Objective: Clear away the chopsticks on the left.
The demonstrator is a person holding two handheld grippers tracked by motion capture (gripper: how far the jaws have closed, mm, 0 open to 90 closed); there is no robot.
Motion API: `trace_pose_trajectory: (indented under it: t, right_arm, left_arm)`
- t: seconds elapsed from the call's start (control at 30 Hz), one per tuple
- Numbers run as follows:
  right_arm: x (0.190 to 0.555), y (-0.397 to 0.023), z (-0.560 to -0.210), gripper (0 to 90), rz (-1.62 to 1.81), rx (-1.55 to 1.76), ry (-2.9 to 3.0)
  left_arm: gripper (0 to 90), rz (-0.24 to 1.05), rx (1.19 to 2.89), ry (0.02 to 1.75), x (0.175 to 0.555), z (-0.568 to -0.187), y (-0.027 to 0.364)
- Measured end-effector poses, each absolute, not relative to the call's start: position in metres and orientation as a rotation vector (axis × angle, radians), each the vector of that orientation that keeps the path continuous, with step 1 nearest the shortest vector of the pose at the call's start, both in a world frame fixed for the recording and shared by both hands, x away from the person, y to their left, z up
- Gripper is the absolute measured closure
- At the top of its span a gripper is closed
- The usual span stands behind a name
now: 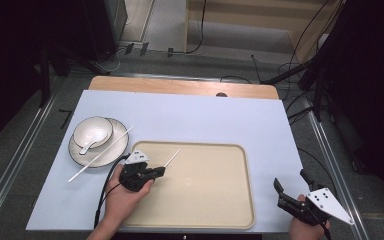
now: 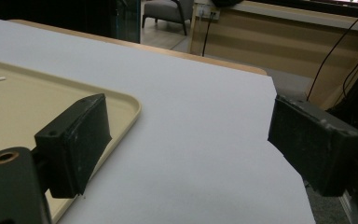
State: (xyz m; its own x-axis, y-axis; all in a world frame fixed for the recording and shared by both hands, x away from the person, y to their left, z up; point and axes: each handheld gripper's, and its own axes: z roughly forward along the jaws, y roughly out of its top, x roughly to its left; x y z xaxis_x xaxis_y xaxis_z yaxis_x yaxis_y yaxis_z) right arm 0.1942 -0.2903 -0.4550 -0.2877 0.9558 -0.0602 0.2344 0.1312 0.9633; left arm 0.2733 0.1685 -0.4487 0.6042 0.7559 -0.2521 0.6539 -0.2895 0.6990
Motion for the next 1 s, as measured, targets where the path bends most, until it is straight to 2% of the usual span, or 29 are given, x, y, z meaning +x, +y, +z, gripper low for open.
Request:
trace_pose_trajectory:
  t: [0.27, 0.43, 0.8, 1.0]
  right_arm:
    - [0.194, -0.292, -0.455, 13.3, 1.208, 1.175, 1.652]
    - [0.195, -0.291, -0.456, 13.4, 1.205, 1.172, 1.653]
    - [0.195, -0.291, -0.455, 13.3, 1.205, 1.171, 1.654]
    - [0.196, -0.291, -0.456, 13.3, 1.202, 1.17, 1.655]
  left_arm:
    - [90.0, 0.176, 2.094, 1.17, 0.293, -0.462, 0.152]
    - [90.0, 0.219, 2.071, 1.218, 0.295, -0.463, 0.152]
    - [90.0, 0.328, 2.057, 1.344, 0.296, -0.457, 0.181]
    - [90.0, 0.324, 2.019, 1.388, 0.296, -0.458, 0.196]
